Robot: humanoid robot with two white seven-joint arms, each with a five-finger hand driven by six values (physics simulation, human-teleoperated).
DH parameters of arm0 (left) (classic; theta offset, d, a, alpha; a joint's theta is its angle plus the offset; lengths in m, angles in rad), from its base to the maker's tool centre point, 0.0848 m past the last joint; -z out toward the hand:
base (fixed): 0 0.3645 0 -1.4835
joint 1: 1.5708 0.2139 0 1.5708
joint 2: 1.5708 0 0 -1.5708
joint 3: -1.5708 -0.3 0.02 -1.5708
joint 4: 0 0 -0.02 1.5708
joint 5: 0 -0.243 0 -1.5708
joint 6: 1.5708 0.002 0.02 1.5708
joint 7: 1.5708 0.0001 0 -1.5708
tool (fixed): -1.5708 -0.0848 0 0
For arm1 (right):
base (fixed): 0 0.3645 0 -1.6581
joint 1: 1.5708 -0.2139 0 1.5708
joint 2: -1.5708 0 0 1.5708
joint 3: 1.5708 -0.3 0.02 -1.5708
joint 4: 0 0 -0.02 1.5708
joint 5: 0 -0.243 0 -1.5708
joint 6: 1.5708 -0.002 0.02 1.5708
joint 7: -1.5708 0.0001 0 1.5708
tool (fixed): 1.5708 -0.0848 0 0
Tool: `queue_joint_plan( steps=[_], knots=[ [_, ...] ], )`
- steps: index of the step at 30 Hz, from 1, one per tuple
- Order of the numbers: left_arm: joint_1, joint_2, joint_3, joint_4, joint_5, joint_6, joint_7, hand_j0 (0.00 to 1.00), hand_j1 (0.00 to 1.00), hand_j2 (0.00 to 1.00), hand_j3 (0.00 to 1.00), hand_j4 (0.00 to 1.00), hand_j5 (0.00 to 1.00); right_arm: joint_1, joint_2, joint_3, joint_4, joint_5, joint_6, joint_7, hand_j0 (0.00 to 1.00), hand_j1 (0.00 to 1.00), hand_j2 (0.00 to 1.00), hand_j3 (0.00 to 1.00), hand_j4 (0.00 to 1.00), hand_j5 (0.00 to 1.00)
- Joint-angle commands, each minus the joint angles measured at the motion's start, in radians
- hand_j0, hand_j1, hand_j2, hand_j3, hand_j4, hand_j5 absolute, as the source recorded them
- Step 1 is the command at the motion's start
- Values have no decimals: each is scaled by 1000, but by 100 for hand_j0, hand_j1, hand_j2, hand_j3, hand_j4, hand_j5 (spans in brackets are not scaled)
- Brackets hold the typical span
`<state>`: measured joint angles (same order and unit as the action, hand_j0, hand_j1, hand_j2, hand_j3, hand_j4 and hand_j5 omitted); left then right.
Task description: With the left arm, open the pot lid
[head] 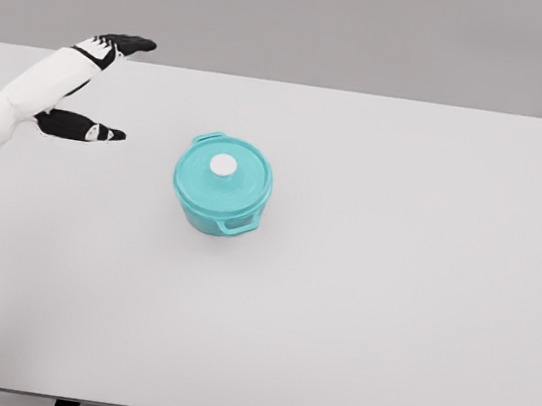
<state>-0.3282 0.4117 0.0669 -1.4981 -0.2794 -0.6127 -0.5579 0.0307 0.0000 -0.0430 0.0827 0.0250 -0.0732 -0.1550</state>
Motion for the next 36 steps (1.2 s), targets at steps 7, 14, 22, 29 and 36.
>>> queue_joint_plan(
  steps=[7, 14, 22, 29, 36],
  knots=[
    [-158, -39, -145, 76, 62, 2, -53, 100, 100, 100, 100, 100, 100, 0, 0, 0, 0, 0, 1, 0, 100, 100, 100, 100, 100, 100],
    [-190, -56, -312, 114, 152, 2, -53, 100, 100, 100, 100, 100, 100, 0, 0, 0, 0, 0, 0, 0, 100, 100, 100, 100, 100, 100],
    [-178, 21, -386, 65, 270, 96, -53, 100, 100, 100, 100, 100, 100, 0, 0, 0, 0, 0, 0, 0, 100, 100, 100, 100, 100, 100],
    [-144, 61, -406, 7, 325, 263, -53, 98, 98, 98, 98, 98, 98, 0, 0, 0, 0, 0, 0, 0, 100, 100, 100, 100, 100, 100],
    [-117, 59, -407, 15, 312, 265, -53, 76, 76, 76, 76, 76, 76, 0, 0, 0, 0, 0, 0, 0, 100, 100, 100, 100, 100, 100]
  ],
)
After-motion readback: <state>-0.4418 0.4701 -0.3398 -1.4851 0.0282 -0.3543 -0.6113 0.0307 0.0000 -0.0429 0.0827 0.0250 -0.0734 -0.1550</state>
